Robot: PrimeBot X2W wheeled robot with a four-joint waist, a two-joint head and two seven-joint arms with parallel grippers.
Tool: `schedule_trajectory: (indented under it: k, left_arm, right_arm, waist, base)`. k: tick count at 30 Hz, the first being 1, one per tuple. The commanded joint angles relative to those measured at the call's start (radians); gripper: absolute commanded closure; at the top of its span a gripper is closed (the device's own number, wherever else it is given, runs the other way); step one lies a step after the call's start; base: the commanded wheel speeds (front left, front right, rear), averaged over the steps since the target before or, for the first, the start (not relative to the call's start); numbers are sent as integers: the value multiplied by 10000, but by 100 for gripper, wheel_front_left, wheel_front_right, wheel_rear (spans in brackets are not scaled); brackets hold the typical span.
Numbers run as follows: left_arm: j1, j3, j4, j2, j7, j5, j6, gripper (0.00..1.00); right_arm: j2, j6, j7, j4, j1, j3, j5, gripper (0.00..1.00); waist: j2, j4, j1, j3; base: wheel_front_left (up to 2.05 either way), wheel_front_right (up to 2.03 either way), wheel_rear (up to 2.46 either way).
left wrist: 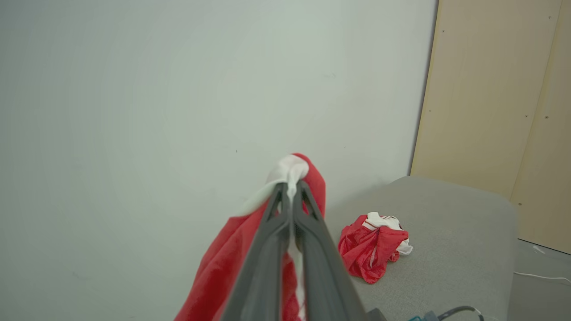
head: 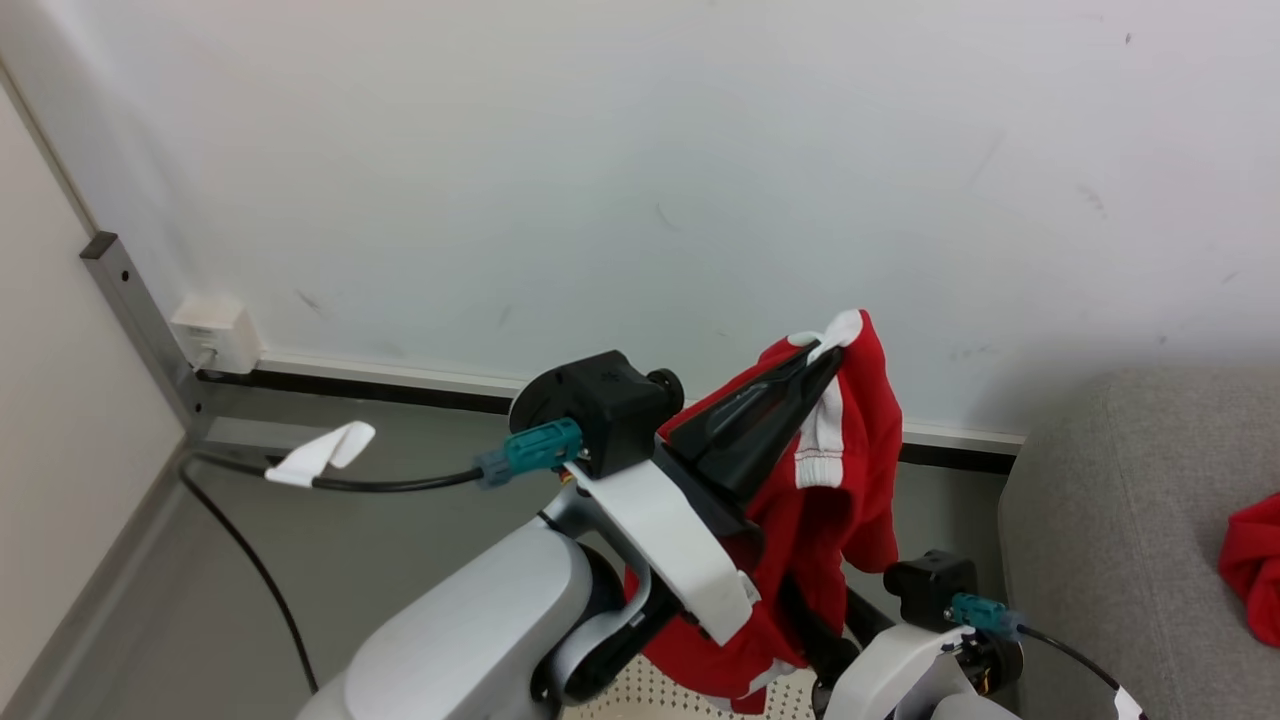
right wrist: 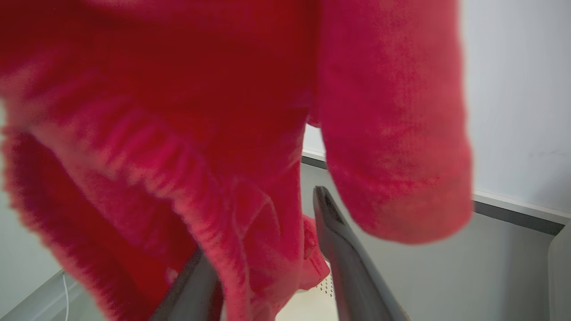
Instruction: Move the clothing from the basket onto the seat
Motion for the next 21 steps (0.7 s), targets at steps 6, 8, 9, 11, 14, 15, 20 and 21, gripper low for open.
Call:
schedule_trajectory:
  k: [6,8,9,11,14,15,20,21]
  left_arm:
    - [209,132,187,197,-110,-97,114,100]
    - [237,167,251,259,-188,-96,161,100]
    - [268,184,287,279,-216,-120,168,100]
    - [360,210,350,317,-253,-134,190,100]
    - [515,245,428,405,-314,-202,256,100]
    - [580,254,449,446,-316,-206,254,100]
    - [886,234,509,621,-396,-243,335,100]
    - [976,211,530,671,-426,-227,352,100]
  right_arm:
    - [-260,6,9,-257,-222,-53,499,100]
    - [-387,6,9,-466,-119,-320,445,100]
    - [-453,6,9,-569,-59,-510,385,100]
    - [-572,6,9,-843,61,-908,205,100]
    - [-734,6,9,-1370,197,-1691,-164,100]
    - [-776,6,9,-1556,267,-1976,-323,100]
    - [-874,6,9,-2325,596,-3088,-949,100]
    - [-900,6,9,-2497,670,-3288,-1052,100]
  waist:
    - [0,-18,-1,38]
    - [0,-69,-1,42]
    - [0,-97,-1,45]
    - [0,-170,-1,52]
    - [0,-285,-1,72]
    - [0,-325,-1,81]
    - [0,-482,-1,120]
    - [0,-531,-1,134]
  base:
    - [0,0,0]
    - [0,0,0]
    - [0,0,0]
    - [0,0,0]
    - [0,0,0]
    - [0,0,0]
    - [0,0,0]
    - [0,0,0]
